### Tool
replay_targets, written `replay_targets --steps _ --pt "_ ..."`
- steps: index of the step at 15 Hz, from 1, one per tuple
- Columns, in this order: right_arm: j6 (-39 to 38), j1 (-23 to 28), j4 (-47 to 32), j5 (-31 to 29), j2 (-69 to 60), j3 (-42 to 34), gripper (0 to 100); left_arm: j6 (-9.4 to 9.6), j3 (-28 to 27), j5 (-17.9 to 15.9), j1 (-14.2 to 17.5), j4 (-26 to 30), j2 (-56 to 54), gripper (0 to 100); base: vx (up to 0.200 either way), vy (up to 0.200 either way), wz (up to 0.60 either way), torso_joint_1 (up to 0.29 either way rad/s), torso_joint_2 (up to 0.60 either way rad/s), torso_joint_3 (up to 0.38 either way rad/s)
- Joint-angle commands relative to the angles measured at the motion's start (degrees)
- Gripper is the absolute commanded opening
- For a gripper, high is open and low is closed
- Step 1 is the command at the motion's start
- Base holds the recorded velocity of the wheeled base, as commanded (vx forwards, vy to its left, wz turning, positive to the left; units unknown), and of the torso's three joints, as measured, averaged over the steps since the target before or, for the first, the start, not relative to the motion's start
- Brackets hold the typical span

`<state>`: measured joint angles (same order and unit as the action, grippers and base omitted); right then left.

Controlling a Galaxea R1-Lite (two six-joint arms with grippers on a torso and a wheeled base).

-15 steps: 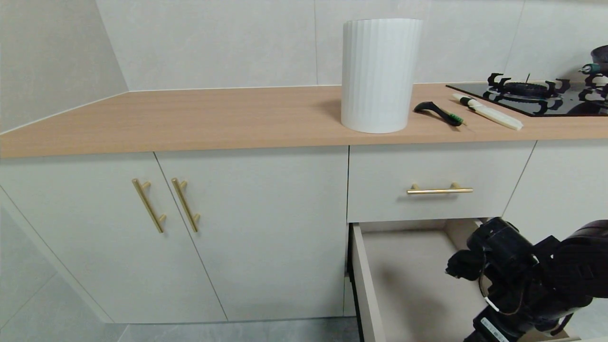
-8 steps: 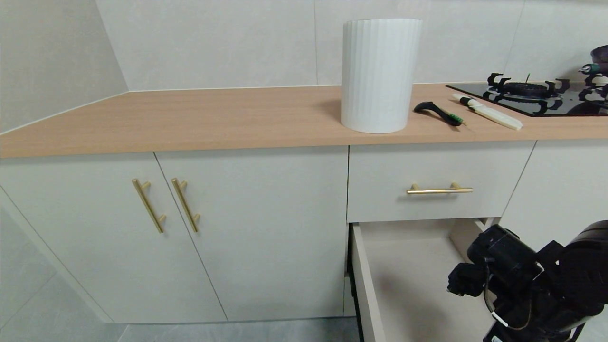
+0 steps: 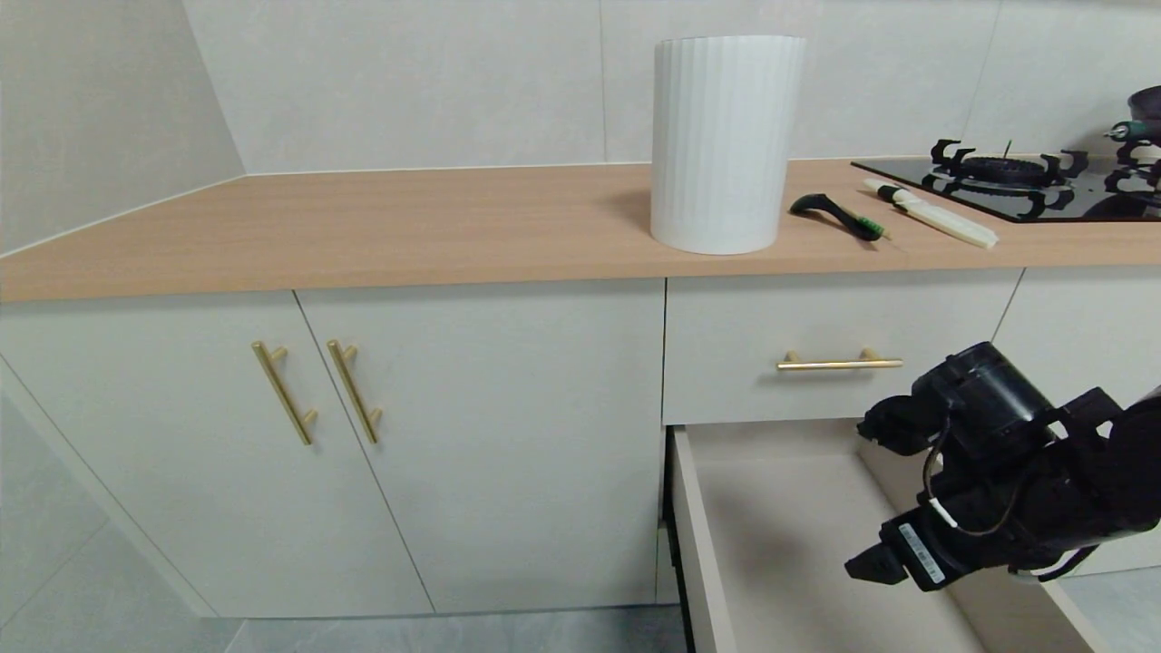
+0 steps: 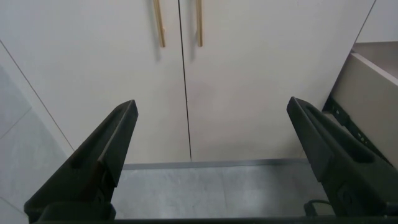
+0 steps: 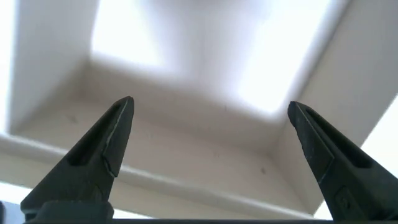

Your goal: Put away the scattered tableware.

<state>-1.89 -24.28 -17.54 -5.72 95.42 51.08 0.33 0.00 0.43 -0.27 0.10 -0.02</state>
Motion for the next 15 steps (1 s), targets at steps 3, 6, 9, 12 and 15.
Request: replay_targets --steps 3,6,9,12,15 --pt "-0.13 1.08 2.69 -0.17 -1.81 -0.10 100 0.02 0.00 0.01 0.00 -0.01 0.02 100 0.000 0.000 0.00 0.000 0.00 0.000" --pt "-0.13 1.52 5.24 -0.08 -2.69 -1.33 100 0.02 0.00 0.01 0.00 -0.01 0.02 100 0.000 0.000 0.00 0.047 -0.18 -0.132" --pt "-0.13 1.52 5.33 -0.17 -2.78 -1.51 100 0.02 0.00 0.01 0.00 -0.01 0.02 100 0.000 0.000 0.00 0.098 -0.29 -0.281" --pt "-0.13 1.61 5.33 -0.17 -2.95 -1.51 100 0.02 0.00 0.01 0.00 -0.01 0.02 100 0.000 0.000 0.00 0.173 -0.54 -0.294" --pt "-0.04 2.22 5.41 -0.08 -2.69 -1.51 100 0.02 0.00 0.01 0.00 -0.01 0.02 100 0.000 0.000 0.00 0.181 -0.48 -0.292"
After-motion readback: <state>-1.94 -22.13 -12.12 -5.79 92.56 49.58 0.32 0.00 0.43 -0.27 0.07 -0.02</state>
